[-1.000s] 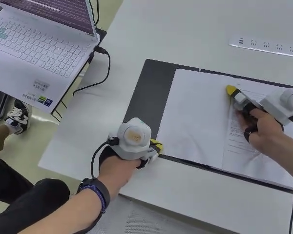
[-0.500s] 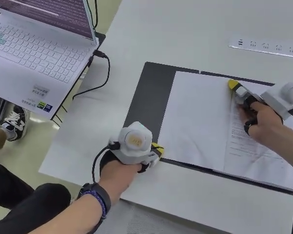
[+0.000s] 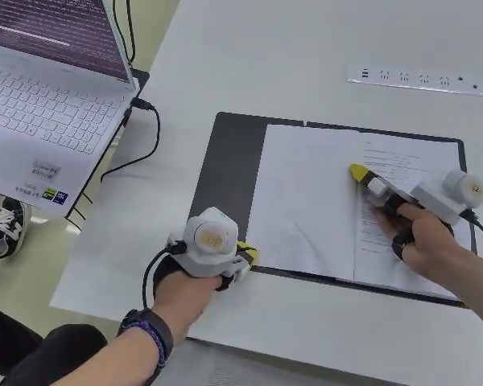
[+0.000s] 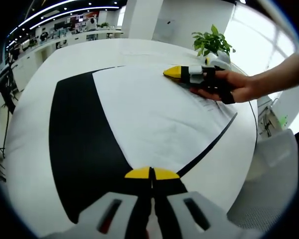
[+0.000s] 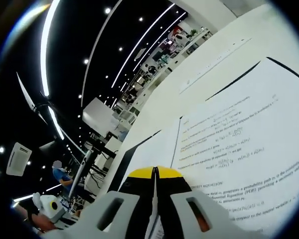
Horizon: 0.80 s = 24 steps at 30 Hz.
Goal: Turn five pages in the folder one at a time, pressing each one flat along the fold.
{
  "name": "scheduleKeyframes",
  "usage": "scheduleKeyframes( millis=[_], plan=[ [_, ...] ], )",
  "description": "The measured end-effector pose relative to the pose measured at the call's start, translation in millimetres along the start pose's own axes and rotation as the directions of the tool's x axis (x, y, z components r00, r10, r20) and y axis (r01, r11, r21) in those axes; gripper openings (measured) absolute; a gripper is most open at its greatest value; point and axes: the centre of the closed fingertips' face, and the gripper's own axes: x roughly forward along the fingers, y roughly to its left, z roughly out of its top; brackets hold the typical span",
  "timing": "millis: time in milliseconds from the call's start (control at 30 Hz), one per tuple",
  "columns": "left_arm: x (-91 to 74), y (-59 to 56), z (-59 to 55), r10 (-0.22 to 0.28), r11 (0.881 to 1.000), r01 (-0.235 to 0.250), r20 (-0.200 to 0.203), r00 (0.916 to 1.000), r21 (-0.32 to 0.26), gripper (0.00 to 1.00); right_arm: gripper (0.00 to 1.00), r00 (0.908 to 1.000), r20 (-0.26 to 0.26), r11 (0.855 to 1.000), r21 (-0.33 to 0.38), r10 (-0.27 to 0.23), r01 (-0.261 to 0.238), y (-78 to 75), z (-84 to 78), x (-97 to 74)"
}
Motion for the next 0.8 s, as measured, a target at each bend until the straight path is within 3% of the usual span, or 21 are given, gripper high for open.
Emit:
scheduleKeyframes(
  millis=[267,467,667,800],
  plan=[
    [0.0,-0.1,0.0,-0.008,1.0,0.008,-0.005,1.0,-0.023,0.0,0.0,0.9991,0.035,0.999,0.023,0.022,-0.023,9.9,-27.2,-26.4],
    [0.5,-0.6,0.6,-0.013,1.0,0.013,-0.004,0.9999,-0.025,0.0,0.0,0.9993,0.009,0.999,-0.001,0.035,-0.035,15.9,-42.4,-37.0],
    [1.0,-0.4,1.0,-0.012,1.0,0.012,-0.004,0.9999,-0.024,0.0,0.0,0.9997,0.014,1.0,0.006,0.022,-0.022,19.0,-54.8,-50.6],
    [1.1,-0.3,0.7,-0.011,1.0,0.01,-0.008,0.9999,-0.028,0.0,0.0,0.9997,0.0,1.0,0.006,0.023,-0.023,15.3,-59.2,-54.4]
  ],
)
